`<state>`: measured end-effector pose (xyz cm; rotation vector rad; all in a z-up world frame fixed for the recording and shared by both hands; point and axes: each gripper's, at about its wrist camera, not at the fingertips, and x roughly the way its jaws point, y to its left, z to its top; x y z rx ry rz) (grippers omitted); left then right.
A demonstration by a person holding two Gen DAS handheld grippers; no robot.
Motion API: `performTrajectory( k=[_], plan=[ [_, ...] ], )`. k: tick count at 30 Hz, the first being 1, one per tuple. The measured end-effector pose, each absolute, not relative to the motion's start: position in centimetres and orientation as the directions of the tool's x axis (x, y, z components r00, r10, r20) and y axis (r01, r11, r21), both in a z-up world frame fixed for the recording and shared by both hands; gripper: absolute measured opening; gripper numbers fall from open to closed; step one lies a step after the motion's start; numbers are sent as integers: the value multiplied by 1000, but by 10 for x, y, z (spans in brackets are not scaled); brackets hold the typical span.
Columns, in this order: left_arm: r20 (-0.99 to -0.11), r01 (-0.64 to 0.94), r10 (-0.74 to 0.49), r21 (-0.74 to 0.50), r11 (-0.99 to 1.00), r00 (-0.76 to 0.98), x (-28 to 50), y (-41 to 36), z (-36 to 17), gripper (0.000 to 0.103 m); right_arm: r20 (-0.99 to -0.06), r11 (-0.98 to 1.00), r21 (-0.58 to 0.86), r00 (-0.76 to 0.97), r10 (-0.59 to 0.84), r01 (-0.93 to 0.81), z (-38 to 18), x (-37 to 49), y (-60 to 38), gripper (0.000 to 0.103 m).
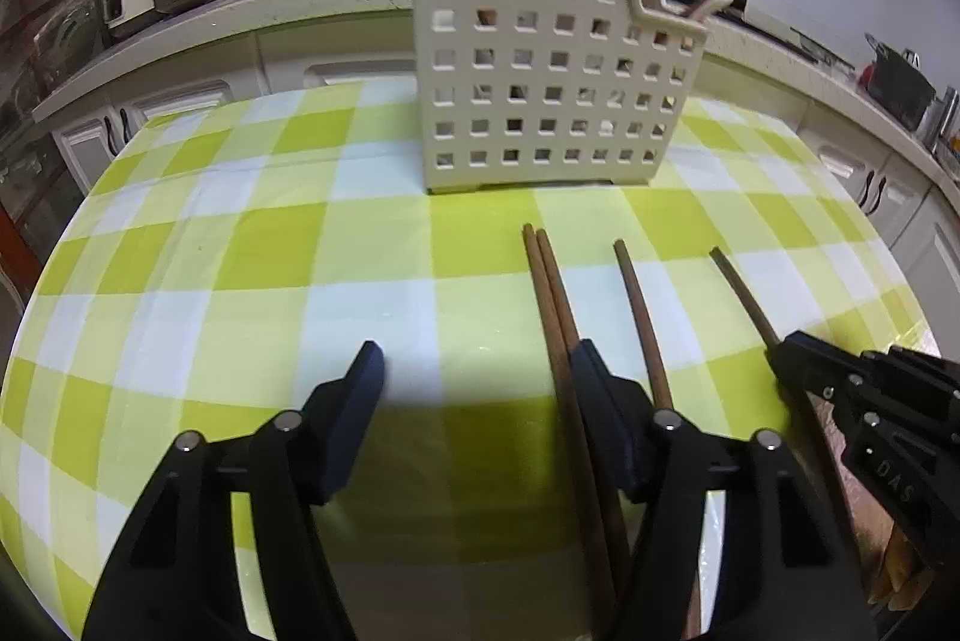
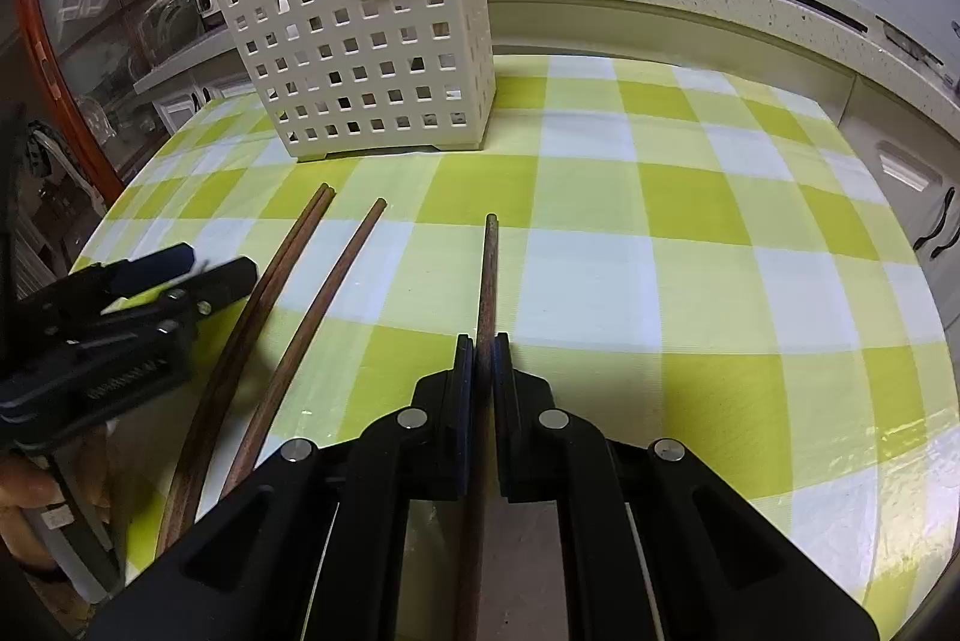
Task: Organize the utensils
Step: 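Lower the right gripper onto a brown chopstick and close while the left gripper grasps another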
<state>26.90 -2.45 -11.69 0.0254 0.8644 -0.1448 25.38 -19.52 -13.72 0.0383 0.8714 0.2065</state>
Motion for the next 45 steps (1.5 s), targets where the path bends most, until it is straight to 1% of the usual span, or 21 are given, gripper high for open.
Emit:
performTrajectory(
  k=[8, 13, 14, 16, 17, 19, 20, 22, 23, 31, 38, 41, 45],
  plan=[
    [-776, 139, -122, -44, 989, 619, 277, -27, -119, 57, -754, 977, 135, 623, 208, -164, -138, 254, -197, 6],
    [-784, 157, -85, 16, 988, 614, 277, -37, -119, 42, -754, 978, 133, 623, 207, -164, -138, 254, -197, 6],
    [-783, 163, -89, 16, 986, 616, 276, -38, -119, 39, -754, 978, 131, 624, 206, -164, -138, 254, -197, 6],
    [-782, 171, -94, 16, 985, 616, 275, -41, -119, 32, -755, 979, 121, 625, 198, -164, -138, 254, -196, 6],
    [-781, 177, -97, 17, 984, 617, 275, -43, -119, 30, -756, 979, 119, 625, 196, -164, -138, 253, -196, 6],
    [-780, 191, -103, 21, 981, 617, 274, -46, -119, 22, -757, 980, 110, 625, 189, -164, -137, 253, -195, 6],
    [-779, 196, -105, 23, 980, 618, 274, -48, -119, 20, -758, 981, 104, 626, 185, -164, -137, 254, -194, 6],
    [-775, 207, -112, 26, 978, 622, 273, -51, -119, 11, -760, 981, 88, 626, 177, -171, -137, 254, -192, 6],
    [-772, 207, -108, 32, 978, 626, 272, -51, -120, 9, -762, 982, 80, 624, 172, -173, -137, 255, -191, 6],
    [-771, 207, -150, -25, 978, 619, 274, -42, -120, 7, -774, 982, 23, 618, 137, -189, -137, 261, -183, 6],
    [-770, 206, -158, -34, 978, 618, 274, -40, -120, 6, -763, 981, 4, 634, 127, -193, -137, 260, -181, 6],
    [-770, 206, -160, -39, 978, 618, 274, -39, -120, 6, -762, 981, 15, 633, 135, -192, -137, 261, -182, 6],
    [-770, 201, -172, -57, 978, 615, 274, -36, -119, 6, -754, 978, 71, 631, 180, -195, -135, 260, -188, 6]
  ],
)
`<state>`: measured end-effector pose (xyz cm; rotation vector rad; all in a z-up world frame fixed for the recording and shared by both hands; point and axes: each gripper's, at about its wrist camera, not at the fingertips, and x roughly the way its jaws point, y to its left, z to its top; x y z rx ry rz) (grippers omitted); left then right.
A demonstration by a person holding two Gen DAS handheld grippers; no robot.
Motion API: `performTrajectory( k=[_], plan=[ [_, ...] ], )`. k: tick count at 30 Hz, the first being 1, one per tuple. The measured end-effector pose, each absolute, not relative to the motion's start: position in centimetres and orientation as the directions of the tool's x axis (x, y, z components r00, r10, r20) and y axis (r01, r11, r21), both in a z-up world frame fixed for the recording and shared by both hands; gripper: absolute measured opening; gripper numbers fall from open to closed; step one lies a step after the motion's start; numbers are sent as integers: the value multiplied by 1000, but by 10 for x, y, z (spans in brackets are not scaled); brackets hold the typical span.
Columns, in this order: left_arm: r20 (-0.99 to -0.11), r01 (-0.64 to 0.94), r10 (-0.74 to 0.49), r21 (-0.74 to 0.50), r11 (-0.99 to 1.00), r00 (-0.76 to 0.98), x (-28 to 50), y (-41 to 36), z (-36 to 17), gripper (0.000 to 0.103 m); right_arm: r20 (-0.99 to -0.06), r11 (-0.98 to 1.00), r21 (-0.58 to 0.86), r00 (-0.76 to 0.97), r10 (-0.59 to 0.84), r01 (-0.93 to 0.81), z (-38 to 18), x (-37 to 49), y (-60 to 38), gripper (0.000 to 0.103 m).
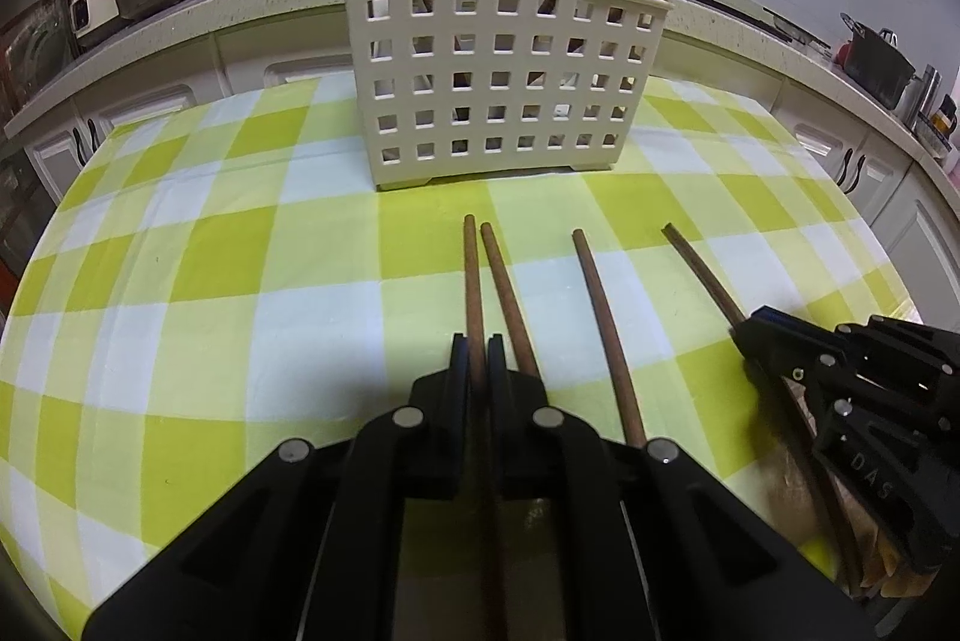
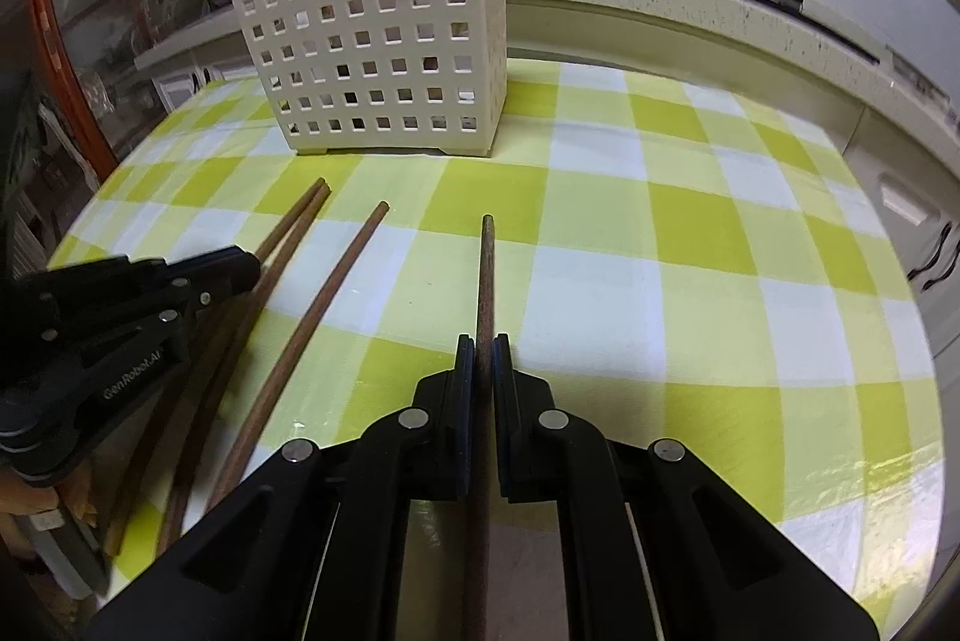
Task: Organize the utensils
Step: 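Lower the right gripper onto a brown chopstick and close while the left gripper grasps another, then lift both chopsticks upright and carry them over the caddy with both grippers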
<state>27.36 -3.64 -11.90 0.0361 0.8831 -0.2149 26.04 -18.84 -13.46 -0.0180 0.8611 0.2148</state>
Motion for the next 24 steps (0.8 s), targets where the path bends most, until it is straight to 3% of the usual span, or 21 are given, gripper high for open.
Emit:
performTrajectory(
  k=[24],
  plan=[
    [-607, 216, -214, -71, 974, 766, 215, -21, -27, 6, -567, 966, 130, 783, 258, -224, -51, 219, -202, 6]
  ],
)
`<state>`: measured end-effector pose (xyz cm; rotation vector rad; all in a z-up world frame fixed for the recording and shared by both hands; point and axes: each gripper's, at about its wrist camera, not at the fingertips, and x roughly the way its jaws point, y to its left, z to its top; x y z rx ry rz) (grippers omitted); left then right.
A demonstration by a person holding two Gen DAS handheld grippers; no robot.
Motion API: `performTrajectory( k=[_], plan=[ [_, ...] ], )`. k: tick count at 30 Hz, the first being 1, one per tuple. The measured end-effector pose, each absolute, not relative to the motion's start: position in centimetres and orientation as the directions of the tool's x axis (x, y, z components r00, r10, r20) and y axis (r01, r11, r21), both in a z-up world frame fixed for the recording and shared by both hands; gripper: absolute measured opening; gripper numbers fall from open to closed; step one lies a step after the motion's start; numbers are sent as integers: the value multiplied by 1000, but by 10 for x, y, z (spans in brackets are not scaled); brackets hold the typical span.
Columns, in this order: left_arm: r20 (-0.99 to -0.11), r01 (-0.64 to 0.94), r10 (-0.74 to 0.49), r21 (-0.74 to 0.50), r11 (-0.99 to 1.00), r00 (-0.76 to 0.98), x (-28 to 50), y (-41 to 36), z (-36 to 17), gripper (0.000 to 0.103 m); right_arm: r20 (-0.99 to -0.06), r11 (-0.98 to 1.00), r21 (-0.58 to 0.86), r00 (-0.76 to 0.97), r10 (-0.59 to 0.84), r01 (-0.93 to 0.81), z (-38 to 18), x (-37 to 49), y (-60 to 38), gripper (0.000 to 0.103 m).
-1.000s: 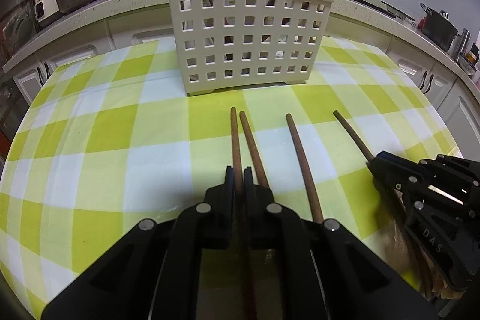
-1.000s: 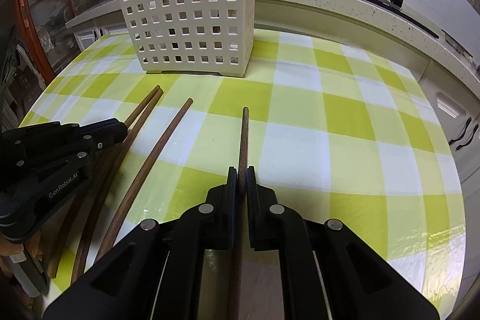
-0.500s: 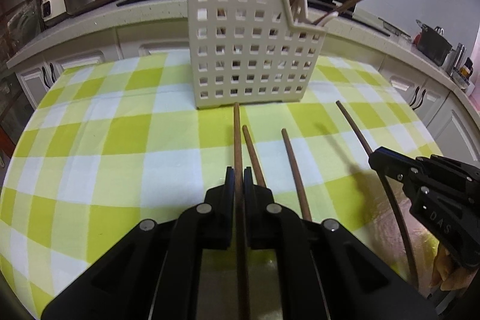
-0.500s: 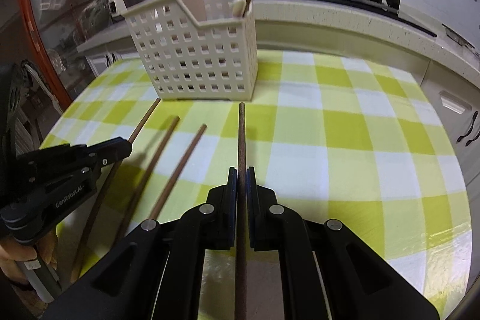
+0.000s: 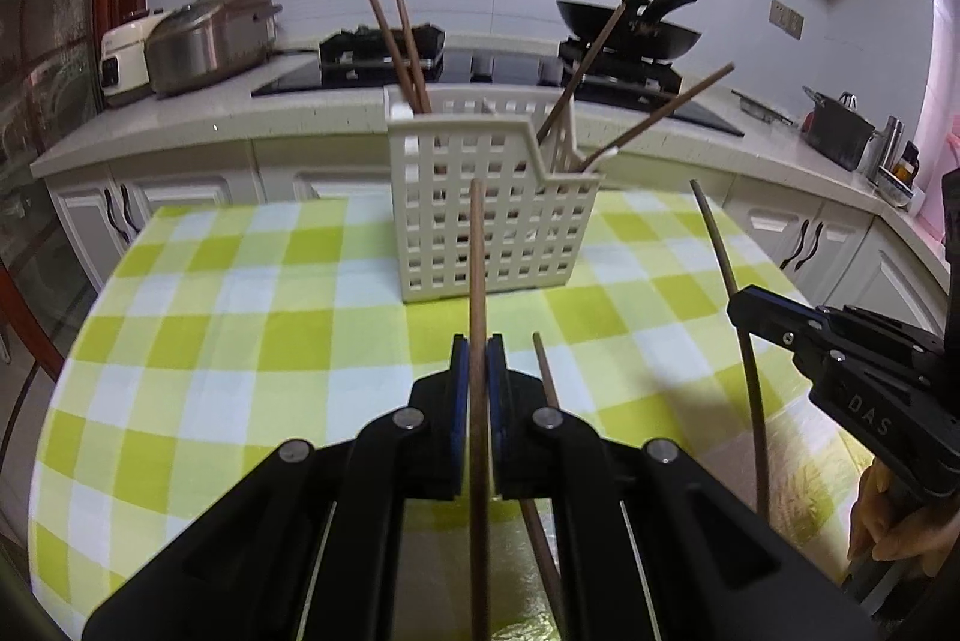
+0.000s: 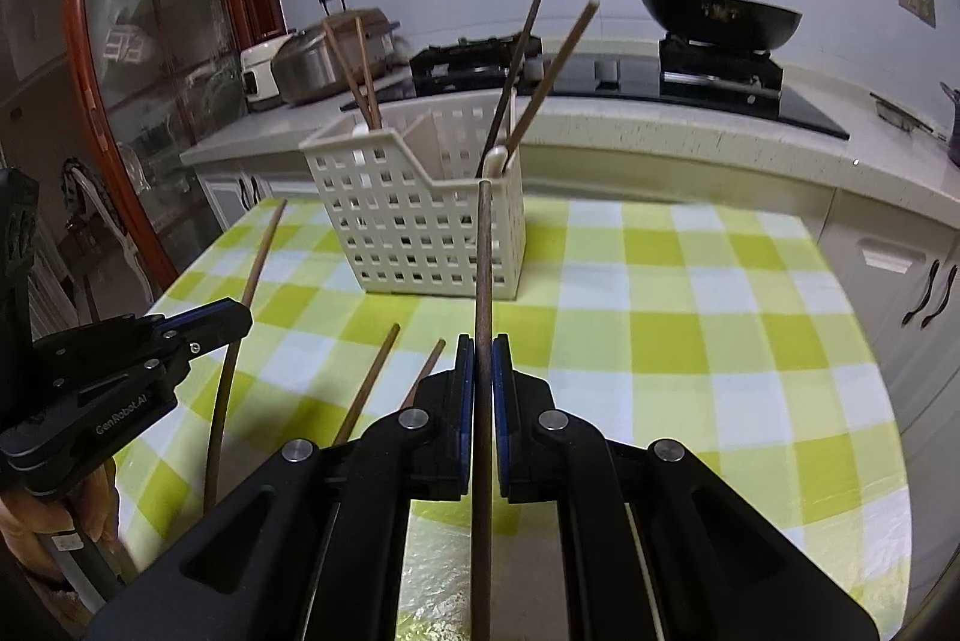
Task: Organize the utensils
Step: 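Lift both chopsticks upright and carry them over the caddy with both grippers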
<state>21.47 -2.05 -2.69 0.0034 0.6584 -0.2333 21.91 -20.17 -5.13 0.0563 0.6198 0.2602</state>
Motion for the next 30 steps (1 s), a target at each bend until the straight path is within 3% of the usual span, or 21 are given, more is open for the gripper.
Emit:
performTrajectory(
  k=[21, 30],
  plan=[
    [-488, 214, -195, -16, 977, 851, 172, -24, 17, 6, -482, 962, 116, 833, 273, -248, -12, 189, -205, 6],
    [-479, 211, -189, -7, 977, 857, 170, -25, 22, 6, -449, 962, 106, 852, 271, -251, -3, 179, -204, 6]
  ],
)
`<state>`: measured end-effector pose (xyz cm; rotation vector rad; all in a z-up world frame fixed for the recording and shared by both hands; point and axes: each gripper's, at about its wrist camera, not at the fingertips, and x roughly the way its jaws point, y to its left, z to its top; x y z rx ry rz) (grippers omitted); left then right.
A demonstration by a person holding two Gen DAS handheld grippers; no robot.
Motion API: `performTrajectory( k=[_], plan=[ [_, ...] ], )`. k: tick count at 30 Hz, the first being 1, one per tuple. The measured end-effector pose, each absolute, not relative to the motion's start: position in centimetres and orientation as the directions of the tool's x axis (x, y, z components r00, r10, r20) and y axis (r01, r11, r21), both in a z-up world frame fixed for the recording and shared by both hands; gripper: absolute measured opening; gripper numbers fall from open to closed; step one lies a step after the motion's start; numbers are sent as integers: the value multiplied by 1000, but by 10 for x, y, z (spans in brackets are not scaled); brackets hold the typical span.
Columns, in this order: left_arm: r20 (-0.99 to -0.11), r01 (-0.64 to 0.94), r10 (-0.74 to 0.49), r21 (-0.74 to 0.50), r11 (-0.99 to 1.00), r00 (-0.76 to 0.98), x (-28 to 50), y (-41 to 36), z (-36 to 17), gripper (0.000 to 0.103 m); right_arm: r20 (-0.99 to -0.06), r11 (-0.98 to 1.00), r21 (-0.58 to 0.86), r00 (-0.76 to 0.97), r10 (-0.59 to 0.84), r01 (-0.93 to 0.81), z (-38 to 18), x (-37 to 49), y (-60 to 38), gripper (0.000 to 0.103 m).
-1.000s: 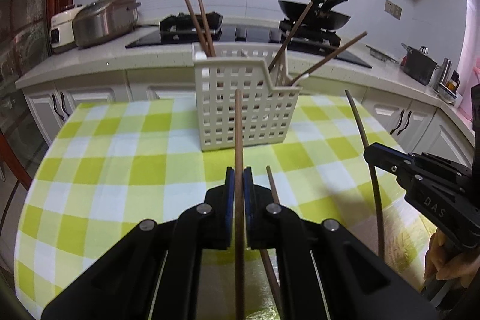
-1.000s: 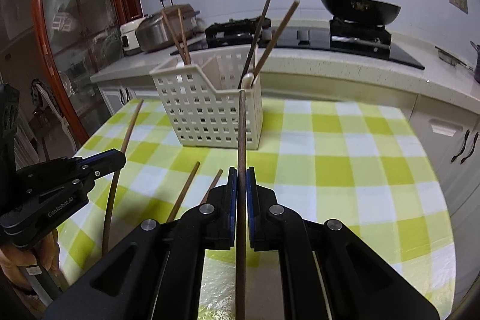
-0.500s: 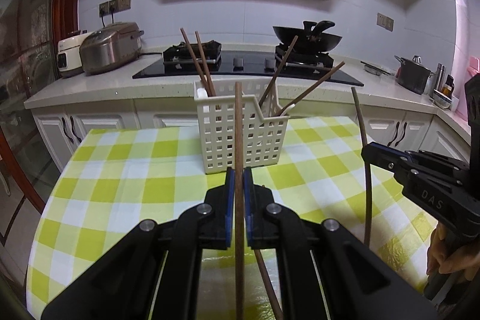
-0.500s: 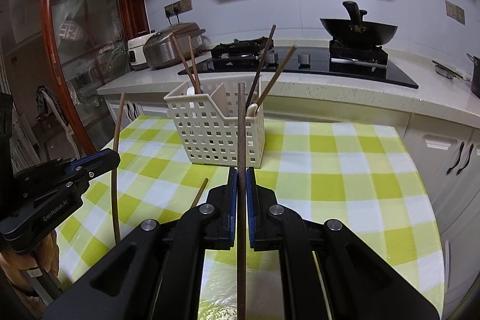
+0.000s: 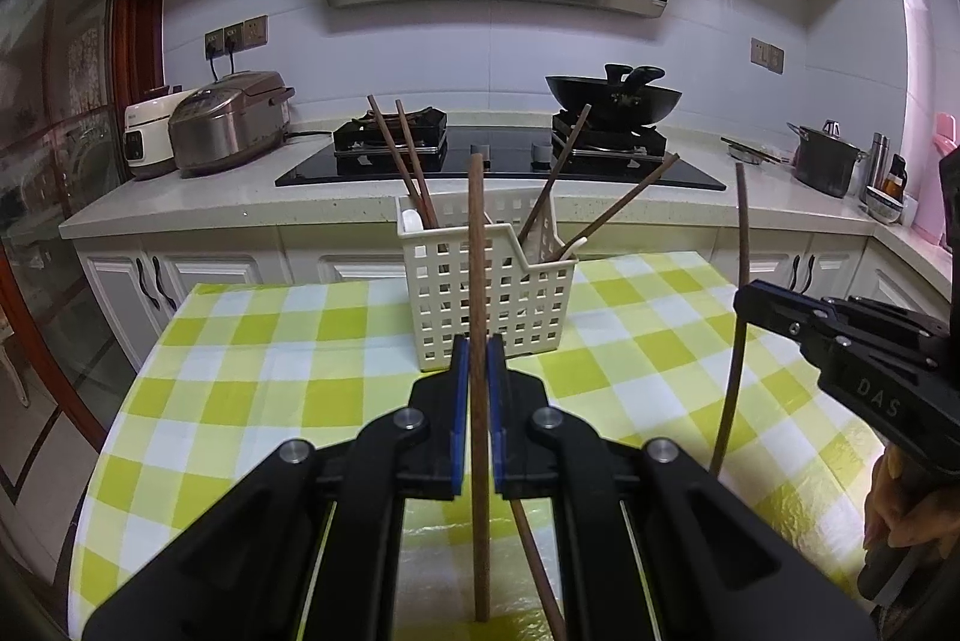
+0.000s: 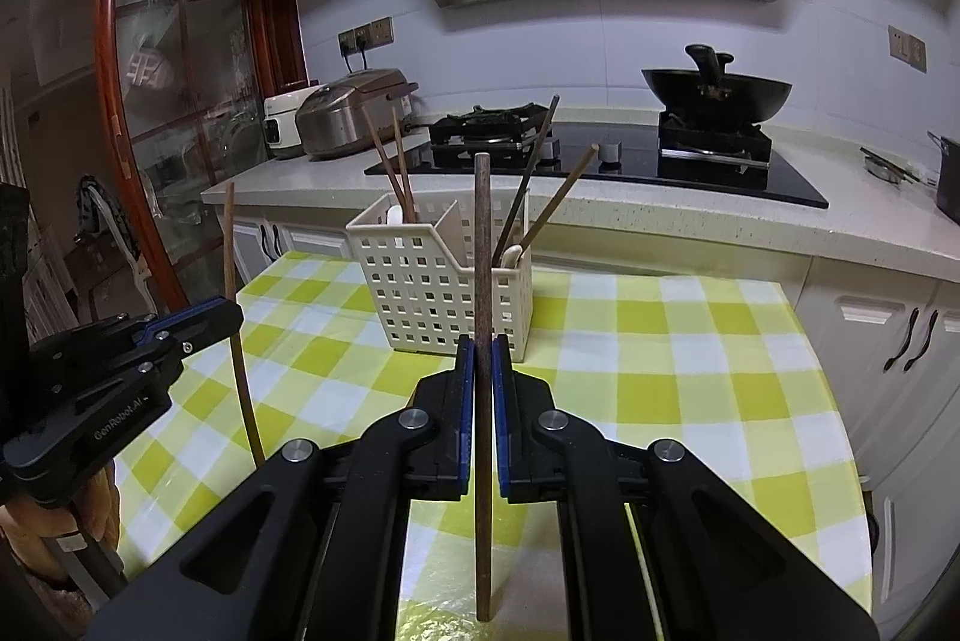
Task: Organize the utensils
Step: 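Lift both chopsticks upright and carry them over the caddy with both grippers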
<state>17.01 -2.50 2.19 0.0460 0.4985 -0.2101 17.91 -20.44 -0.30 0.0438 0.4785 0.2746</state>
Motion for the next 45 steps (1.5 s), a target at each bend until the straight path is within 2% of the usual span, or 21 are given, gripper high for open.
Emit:
performTrajectory(
  k=[20, 45],
  plan=[
    [-423, 199, -180, 0, 980, 888, 160, -17, 37, 6, -425, 962, 83, 864, 271, -261, 0, 179, -198, 6],
    [-418, 218, -195, 7, 976, 887, 168, -16, 43, 6, -411, 962, 73, 871, 270, -264, 4, 186, -197, 6]
  ],
)
